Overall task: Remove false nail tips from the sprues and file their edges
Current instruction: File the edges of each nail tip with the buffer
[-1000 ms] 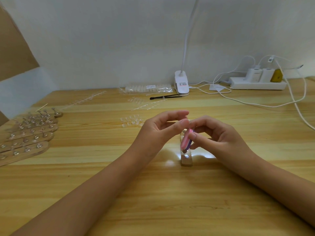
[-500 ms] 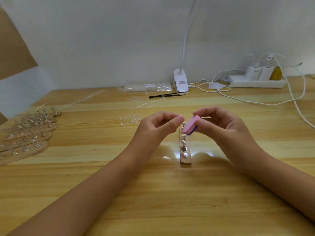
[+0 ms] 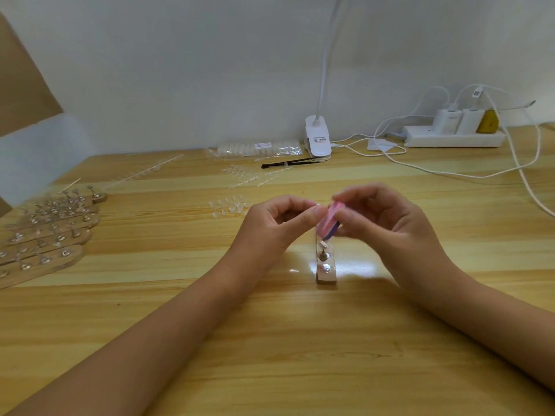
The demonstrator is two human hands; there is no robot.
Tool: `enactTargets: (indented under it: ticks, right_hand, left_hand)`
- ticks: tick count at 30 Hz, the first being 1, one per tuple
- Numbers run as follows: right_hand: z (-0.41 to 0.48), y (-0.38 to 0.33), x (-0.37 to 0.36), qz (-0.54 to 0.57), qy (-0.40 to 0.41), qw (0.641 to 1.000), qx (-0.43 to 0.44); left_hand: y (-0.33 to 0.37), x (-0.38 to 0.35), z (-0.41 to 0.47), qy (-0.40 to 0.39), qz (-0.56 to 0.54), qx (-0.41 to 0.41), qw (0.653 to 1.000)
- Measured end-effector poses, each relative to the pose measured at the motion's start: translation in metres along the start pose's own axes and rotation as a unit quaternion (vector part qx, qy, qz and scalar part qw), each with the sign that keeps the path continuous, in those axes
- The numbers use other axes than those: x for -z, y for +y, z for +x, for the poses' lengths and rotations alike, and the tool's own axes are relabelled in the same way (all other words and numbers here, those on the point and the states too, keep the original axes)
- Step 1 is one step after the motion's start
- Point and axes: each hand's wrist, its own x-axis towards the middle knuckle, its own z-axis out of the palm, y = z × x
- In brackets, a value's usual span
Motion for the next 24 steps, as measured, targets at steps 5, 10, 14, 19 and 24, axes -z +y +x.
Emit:
enactTargets:
  ticks: [5,10,14,19,24]
  right_hand:
    - [-0.001,-0.001,0.001,-0.029,-0.008,1.000,0.003]
    - [0.001,-0.002,0.003,-0.023,0.031,0.999,0.030]
    - [0.004,-0.004,0.005,-0.039,0.005,0.999,-0.008]
    - [0.005,-0.007,0.008,-0.046,0.023,0.999,0.007]
    - [0.004,-0.002,0.006,-0.033,0.000,0.999,-0.017]
  left_hand:
    - [-0.003,-0.002,0.000,0.009,0.015,-0.013,1.000]
    - [-0.005,-0.002,0.000,0.009,0.009,-0.013,1.000]
    - [-0.008,-0.004,-0.001,0.007,0.014,-0.007,1.000]
    - [-0.009,-0.004,0.000,0.003,0.012,-0.020,1.000]
    - [-0.011,-0.007,-0.002,0.001,0.007,-0.021,1.000]
